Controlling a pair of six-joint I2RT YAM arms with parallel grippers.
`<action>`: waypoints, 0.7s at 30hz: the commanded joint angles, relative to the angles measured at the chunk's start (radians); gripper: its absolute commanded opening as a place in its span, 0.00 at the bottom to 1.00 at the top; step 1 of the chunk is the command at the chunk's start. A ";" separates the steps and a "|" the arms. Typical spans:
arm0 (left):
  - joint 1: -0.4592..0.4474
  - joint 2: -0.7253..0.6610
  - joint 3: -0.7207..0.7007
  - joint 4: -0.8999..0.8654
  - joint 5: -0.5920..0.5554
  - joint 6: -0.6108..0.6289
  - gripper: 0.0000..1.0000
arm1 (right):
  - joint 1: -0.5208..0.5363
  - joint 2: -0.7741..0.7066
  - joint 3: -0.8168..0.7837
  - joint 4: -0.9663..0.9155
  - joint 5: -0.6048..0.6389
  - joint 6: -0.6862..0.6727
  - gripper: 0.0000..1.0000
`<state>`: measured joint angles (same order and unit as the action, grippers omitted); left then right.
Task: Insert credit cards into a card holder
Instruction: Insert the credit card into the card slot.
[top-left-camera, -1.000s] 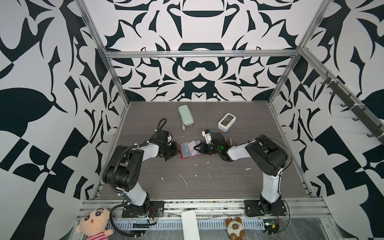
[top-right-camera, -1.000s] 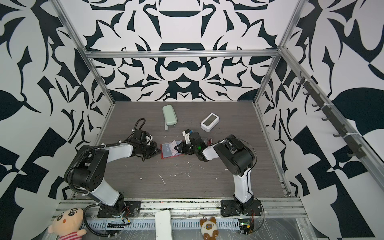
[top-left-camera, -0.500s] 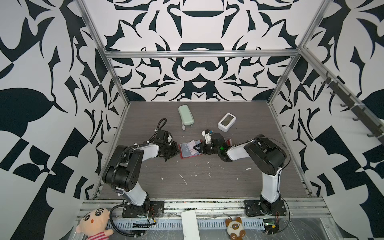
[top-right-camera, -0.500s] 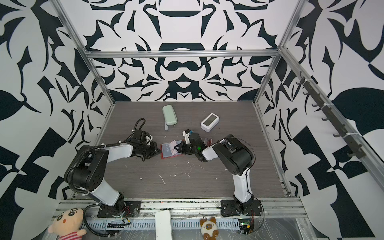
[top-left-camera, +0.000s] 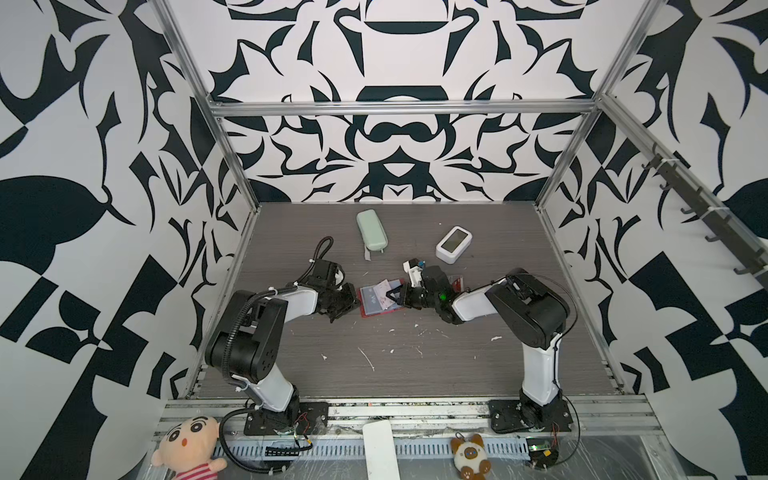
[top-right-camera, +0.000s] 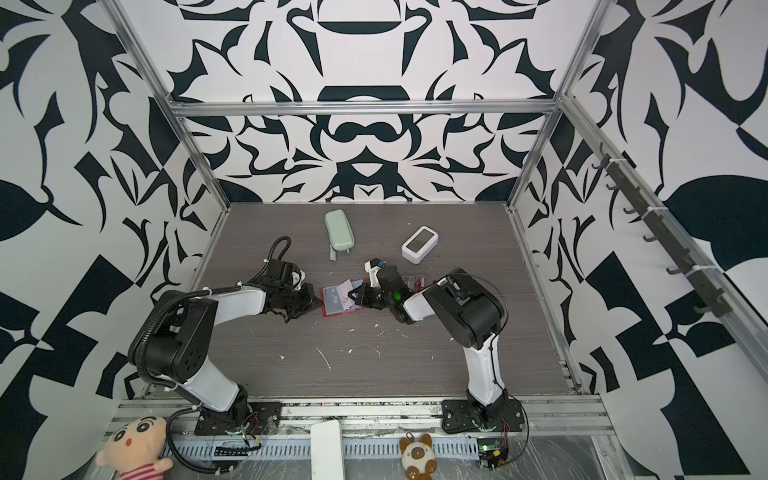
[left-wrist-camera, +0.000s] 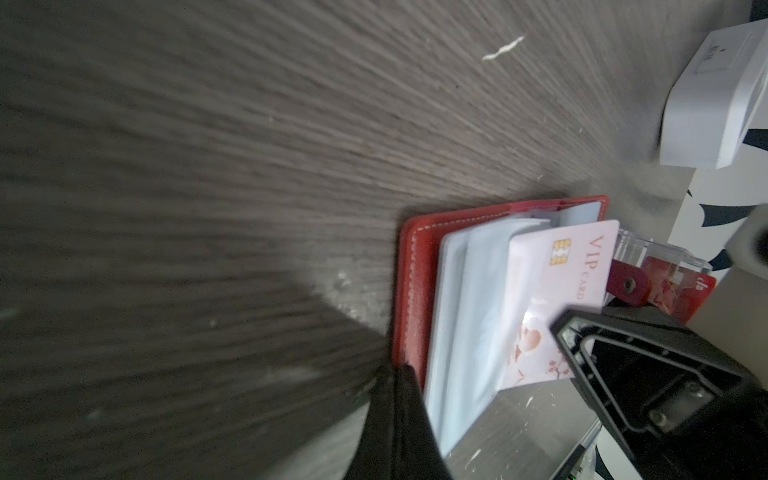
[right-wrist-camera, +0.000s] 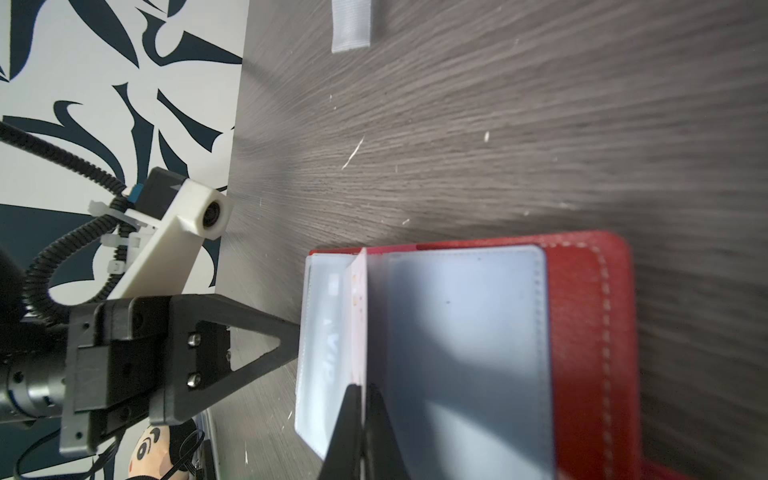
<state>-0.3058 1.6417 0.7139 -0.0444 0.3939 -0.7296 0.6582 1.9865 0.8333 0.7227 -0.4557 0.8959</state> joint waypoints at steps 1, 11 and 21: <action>-0.001 0.029 -0.030 -0.050 -0.012 -0.001 0.00 | 0.012 0.011 0.007 -0.024 0.038 0.001 0.00; 0.000 0.031 -0.032 -0.046 -0.014 -0.001 0.00 | 0.039 0.014 -0.006 -0.027 0.075 0.008 0.00; 0.000 0.036 -0.037 -0.041 -0.018 -0.001 0.00 | 0.059 -0.040 0.028 -0.188 0.128 -0.066 0.29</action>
<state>-0.3050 1.6436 0.7132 -0.0406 0.3954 -0.7296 0.7021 1.9743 0.8455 0.6548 -0.3706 0.8730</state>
